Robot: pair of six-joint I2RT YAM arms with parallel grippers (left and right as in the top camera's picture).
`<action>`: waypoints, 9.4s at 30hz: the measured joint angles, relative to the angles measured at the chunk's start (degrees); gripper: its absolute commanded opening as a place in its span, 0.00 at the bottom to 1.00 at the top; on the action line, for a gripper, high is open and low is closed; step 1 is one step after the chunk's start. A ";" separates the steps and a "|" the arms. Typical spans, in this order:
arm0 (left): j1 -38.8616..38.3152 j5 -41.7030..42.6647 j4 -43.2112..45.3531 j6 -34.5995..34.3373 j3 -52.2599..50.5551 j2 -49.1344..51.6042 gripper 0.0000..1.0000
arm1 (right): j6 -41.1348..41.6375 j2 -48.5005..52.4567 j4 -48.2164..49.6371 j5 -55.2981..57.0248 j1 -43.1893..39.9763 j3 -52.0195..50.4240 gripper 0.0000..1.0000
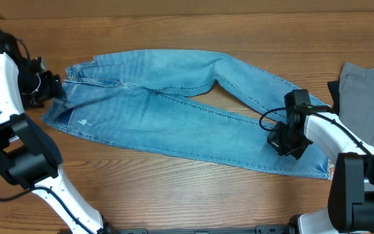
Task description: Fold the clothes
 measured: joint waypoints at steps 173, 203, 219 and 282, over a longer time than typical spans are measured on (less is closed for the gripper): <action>-2.80 6.51 11.43 -12.31 2.21 -19.41 1.00 | -14.88 23.02 -0.59 -0.24 -10.25 32.83 0.52; 0.74 11.30 27.26 -22.12 1.95 8.11 1.00 | -18.08 21.79 -0.15 -1.22 -10.86 30.58 0.59; 2.95 16.17 27.52 -30.36 1.95 8.37 1.00 | -18.27 21.79 -0.15 -1.25 -10.86 30.58 0.59; 0.42 10.97 35.45 -31.50 1.86 12.35 0.27 | -18.23 21.70 -0.39 2.95 -12.20 29.94 0.04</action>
